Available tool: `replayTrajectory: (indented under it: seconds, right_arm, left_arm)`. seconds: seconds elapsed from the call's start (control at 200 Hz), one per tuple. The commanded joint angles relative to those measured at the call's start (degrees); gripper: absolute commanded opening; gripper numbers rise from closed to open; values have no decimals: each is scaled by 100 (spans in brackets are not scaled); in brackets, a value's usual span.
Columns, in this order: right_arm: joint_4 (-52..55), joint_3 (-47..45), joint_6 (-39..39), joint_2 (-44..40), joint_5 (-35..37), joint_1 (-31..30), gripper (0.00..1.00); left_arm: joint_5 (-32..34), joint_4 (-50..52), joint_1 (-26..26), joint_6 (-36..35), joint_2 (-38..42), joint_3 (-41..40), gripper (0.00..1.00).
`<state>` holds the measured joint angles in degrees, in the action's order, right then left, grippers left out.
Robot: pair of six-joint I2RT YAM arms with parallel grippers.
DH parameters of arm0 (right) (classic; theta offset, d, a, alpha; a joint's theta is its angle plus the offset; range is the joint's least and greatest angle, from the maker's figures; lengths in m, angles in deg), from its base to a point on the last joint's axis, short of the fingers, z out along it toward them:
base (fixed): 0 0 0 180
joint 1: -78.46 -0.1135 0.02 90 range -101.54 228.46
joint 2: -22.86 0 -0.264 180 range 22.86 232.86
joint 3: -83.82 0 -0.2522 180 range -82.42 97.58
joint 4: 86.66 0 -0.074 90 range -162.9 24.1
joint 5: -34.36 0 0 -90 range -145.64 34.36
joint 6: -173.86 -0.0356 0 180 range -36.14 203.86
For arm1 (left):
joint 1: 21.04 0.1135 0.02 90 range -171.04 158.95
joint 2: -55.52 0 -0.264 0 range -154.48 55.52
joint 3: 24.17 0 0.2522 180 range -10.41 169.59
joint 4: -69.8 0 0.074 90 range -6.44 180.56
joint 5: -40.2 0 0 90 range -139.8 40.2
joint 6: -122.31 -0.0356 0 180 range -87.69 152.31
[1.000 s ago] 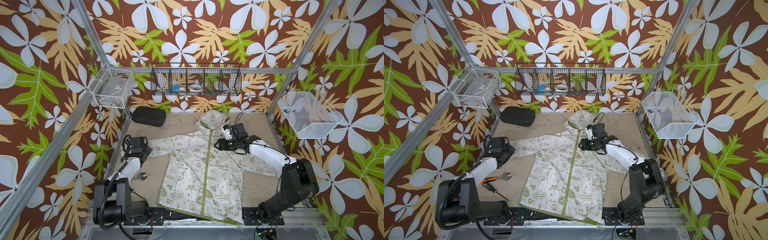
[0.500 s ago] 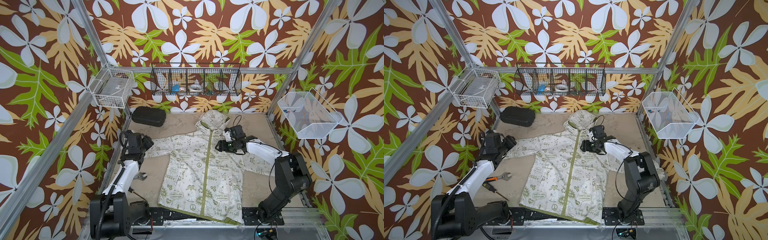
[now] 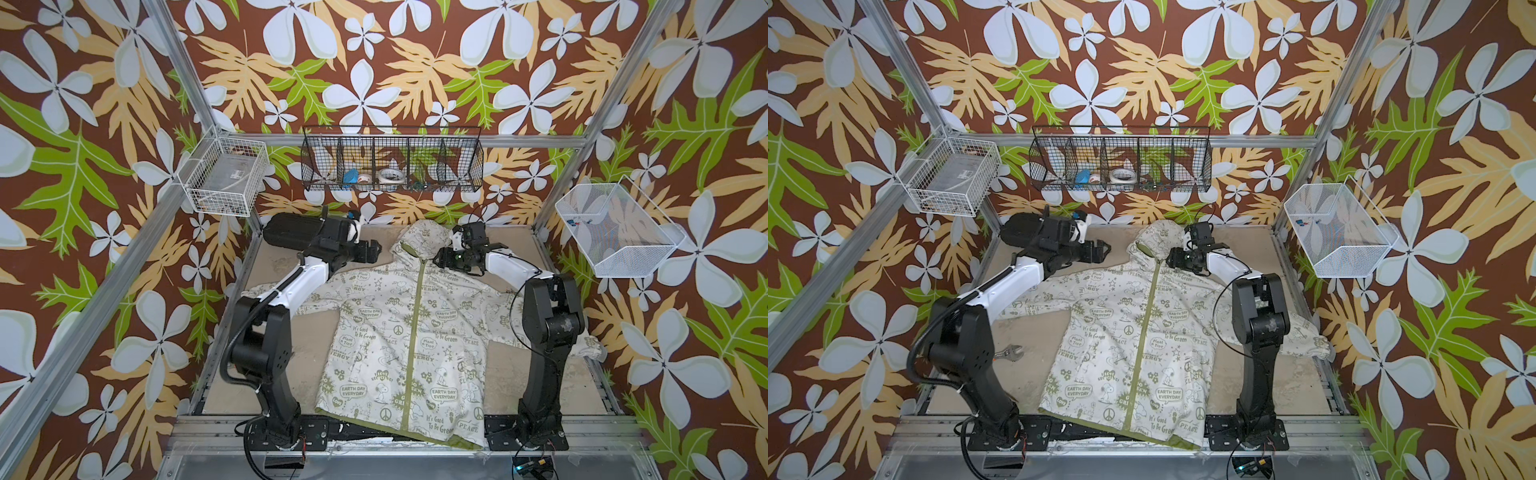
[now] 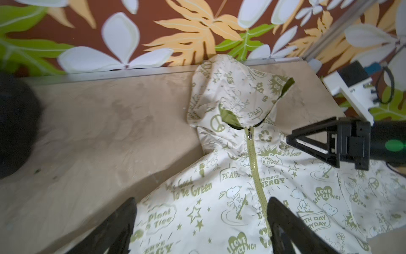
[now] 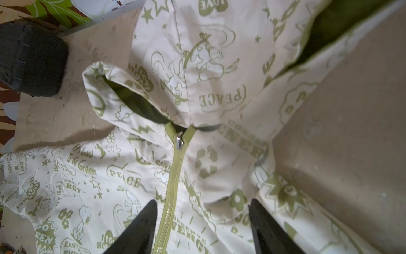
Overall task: Unzip the jacket
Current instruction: Flatten out the jacket at the center of the board.
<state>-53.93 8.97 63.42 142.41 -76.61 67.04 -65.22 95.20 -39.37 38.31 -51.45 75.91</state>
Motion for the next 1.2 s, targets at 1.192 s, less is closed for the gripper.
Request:
replayTrajectory:
  seconds: [1.192]
  right_arm:
    - [1041, 1744, 5454, 1133, -575, 141, 62]
  left_arm:
    - [-1774, 2271, -479, -4111, -2942, 3412, 74]
